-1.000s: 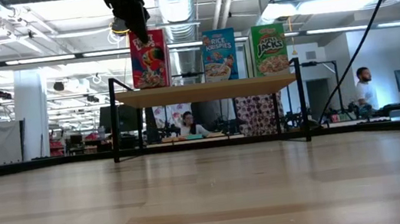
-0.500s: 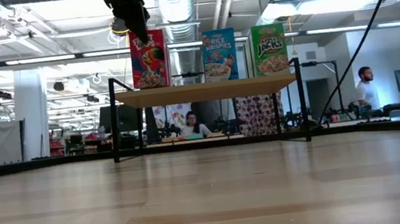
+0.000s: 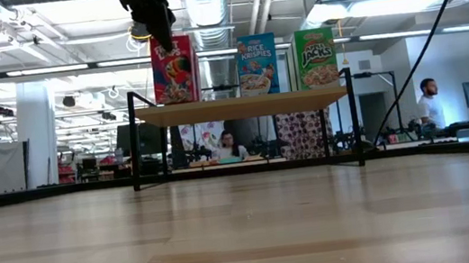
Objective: Stack cereal on shelf
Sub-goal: Put the red cereal box on the shelf
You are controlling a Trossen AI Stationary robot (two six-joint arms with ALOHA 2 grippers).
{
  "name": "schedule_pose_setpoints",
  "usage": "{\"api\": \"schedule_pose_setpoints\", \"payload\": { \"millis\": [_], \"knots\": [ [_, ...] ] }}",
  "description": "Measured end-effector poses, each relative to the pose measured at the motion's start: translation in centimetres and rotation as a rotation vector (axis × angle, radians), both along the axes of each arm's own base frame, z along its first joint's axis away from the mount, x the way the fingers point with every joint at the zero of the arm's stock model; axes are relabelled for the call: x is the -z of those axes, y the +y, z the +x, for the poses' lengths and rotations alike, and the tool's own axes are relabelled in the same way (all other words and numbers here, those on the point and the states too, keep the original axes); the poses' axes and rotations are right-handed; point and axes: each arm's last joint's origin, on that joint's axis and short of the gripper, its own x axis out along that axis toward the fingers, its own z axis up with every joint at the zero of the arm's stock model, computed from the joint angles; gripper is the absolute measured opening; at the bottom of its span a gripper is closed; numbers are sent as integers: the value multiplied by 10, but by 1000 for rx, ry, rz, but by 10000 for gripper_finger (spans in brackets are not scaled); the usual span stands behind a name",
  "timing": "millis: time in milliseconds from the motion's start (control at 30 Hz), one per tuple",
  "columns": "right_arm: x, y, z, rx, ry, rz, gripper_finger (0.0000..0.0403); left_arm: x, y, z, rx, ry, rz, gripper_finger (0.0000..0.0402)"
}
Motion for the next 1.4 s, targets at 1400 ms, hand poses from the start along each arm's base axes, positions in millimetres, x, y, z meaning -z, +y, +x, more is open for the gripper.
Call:
{"api": "schedule_pose_setpoints", "payload": {
  "millis": [1400],
  "knots": [
    [0,0,0,0,-1,0,250,-4,0,-2,-36,-14,25,261]
  ]
}}
